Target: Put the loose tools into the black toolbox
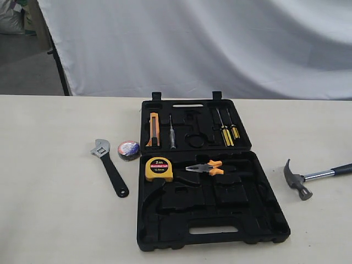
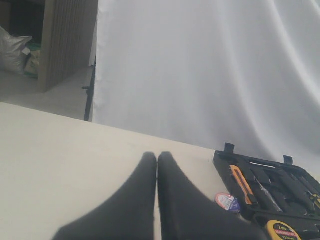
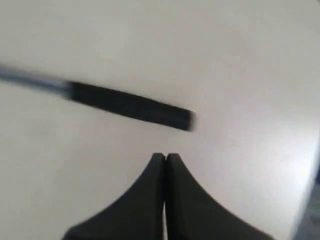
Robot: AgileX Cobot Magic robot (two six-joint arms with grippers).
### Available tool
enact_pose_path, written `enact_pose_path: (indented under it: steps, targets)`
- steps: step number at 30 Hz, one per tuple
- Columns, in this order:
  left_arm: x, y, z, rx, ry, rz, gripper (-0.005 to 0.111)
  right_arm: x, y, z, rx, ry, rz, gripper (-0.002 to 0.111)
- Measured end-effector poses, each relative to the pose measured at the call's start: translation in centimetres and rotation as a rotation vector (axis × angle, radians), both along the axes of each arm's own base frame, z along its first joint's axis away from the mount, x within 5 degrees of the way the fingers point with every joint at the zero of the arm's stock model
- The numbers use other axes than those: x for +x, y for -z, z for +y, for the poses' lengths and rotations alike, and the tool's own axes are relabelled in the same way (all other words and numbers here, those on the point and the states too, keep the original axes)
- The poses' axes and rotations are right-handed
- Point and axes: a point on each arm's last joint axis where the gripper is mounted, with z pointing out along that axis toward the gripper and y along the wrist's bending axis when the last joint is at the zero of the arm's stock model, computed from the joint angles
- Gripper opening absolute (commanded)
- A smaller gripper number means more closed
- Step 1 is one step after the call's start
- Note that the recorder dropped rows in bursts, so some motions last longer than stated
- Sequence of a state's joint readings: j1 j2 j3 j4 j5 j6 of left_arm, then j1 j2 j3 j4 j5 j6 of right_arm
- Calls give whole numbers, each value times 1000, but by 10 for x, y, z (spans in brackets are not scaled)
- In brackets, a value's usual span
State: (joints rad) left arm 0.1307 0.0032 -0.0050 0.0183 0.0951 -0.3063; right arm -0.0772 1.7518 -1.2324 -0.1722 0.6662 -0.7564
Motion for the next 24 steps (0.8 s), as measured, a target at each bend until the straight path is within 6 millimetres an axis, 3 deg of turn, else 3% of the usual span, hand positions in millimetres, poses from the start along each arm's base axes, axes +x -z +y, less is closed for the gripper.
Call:
enact_pose_path:
  steps: [4,10,12,18,20,24]
  targets:
    - [0,0,0,0,0,0,1,-1,9,44,118,-390,213,0]
    - [0,0,0,0,0,0,1,2,21,74,55,-542,289,2]
    - [0,0,0,0,0,0,1,3,26,78,14,-543,311,11]
    - [0,0,0,0,0,0,1,4,38,86,-21,-564,348,62]
    - [0,0,0,0,0,0,1,4,43,85,-45,-591,377,68]
    - [0,0,0,0,0,0,1,6,58,82,-83,-627,435,69]
